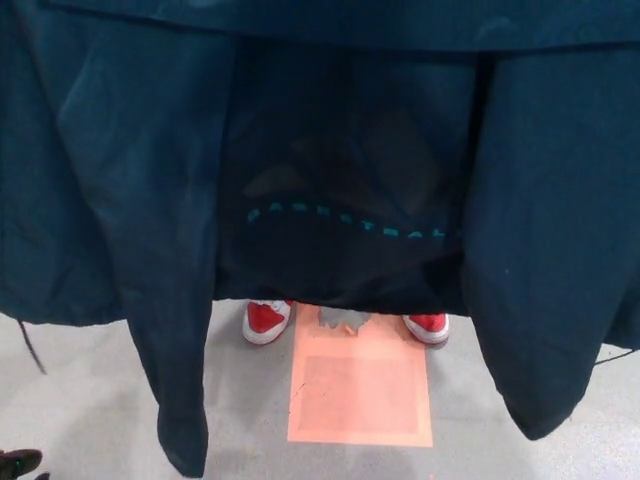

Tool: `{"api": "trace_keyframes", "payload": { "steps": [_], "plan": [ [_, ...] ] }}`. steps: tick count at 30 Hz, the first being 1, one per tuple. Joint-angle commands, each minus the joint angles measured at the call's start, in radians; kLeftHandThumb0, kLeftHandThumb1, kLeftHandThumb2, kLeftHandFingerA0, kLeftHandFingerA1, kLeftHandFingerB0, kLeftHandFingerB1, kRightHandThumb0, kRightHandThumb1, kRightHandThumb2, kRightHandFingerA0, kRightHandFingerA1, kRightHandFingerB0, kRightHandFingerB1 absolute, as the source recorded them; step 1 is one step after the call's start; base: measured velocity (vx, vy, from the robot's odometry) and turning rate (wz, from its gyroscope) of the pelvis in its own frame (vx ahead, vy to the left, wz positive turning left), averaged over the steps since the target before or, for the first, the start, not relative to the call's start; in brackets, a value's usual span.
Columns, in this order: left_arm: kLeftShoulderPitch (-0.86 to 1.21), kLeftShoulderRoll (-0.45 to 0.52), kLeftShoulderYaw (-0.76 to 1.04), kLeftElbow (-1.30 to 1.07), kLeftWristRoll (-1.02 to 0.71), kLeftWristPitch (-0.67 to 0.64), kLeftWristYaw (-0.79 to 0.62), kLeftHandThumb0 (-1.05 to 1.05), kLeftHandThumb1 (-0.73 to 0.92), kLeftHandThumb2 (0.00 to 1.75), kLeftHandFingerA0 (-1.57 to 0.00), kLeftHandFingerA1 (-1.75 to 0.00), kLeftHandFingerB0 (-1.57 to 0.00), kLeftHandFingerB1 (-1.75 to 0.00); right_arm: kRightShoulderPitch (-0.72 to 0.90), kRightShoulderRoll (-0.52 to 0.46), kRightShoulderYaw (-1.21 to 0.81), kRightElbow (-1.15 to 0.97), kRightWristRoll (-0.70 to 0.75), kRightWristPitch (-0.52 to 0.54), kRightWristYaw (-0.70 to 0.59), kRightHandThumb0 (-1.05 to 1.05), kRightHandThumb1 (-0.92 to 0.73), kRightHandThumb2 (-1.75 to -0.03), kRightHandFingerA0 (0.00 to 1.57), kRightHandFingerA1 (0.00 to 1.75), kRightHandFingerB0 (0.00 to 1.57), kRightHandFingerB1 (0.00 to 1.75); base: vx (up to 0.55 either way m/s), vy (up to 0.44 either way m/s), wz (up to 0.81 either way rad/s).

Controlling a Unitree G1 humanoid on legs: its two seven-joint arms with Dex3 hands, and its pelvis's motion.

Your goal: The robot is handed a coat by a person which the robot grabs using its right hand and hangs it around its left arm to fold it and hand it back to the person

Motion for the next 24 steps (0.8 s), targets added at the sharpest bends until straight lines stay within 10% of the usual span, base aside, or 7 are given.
{"api": "trace_keyframes", "payload": {
  "steps": [1,4,8,12,17,23,24],
  "plan": [
    [0.003,0.011,0.026,0.02,-0.025,-0.041,-0.051,-0.61,0.89,0.66,-0.24,-0.32,-0.18,-0.29,0.006,-0.012,-0.001,0.018,-0.006,-0.032,-0.012,-0.66,-0.75,-0.95,0.28,0.44,0.14,0.39,0.0,0.0,0.0],
    [0.003,0.013,0.037,0.024,-0.027,-0.049,-0.079,-0.33,0.61,1.13,0.0,-0.47,0.0,-0.47,0.015,-0.007,-0.038,0.013,0.031,-0.071,-0.001,-0.65,-0.87,-0.66,0.33,0.34,0.18,0.28,0.0,0.0,0.0],
    [0.01,0.017,0.034,0.027,-0.014,-0.054,-0.08,-0.66,0.92,0.7,-0.2,-0.31,-0.23,-0.32,0.029,-0.001,-0.084,-0.009,0.056,-0.15,-0.01,-0.73,-0.89,-0.67,0.26,0.32,0.22,0.29,0.0,0.0,0.0],
    [0.03,0.008,0.048,0.031,-0.03,-0.079,-0.098,-0.67,0.92,0.71,-0.2,-0.32,-0.25,-0.33,0.057,0.0,-0.136,-0.049,0.099,-0.258,0.006,-0.36,-0.51,-1.08,0.0,0.47,0.0,0.45,0.0,0.0,0.0],
    [0.054,0.006,0.063,0.032,-0.045,-0.098,-0.15,-0.34,0.6,1.15,0.0,-0.48,0.0,-0.46,0.218,0.032,-0.22,-0.451,0.194,-0.445,0.03,-0.84,-0.71,-0.99,0.06,0.39,0.13,0.41,0.0,0.0,0.0],
    [0.066,0.008,0.058,0.032,-0.038,-0.107,-0.155,-0.74,0.92,0.71,-0.13,-0.3,-0.14,-0.3,0.371,0.073,-0.235,-0.9,0.185,-0.48,-0.03,-0.35,-0.57,-1.1,0.0,0.47,0.0,0.46,0.0,0.0,0.0],
    [0.061,0.005,0.065,0.033,-0.045,-0.092,-0.155,-0.76,0.78,1.08,-0.06,-0.4,-0.07,-0.41,0.402,0.083,-0.243,-1.058,0.183,-0.484,-0.039,-0.35,-0.56,-1.1,0.01,0.47,0.0,0.46,0.0,0.0,0.0]
  ]
}}
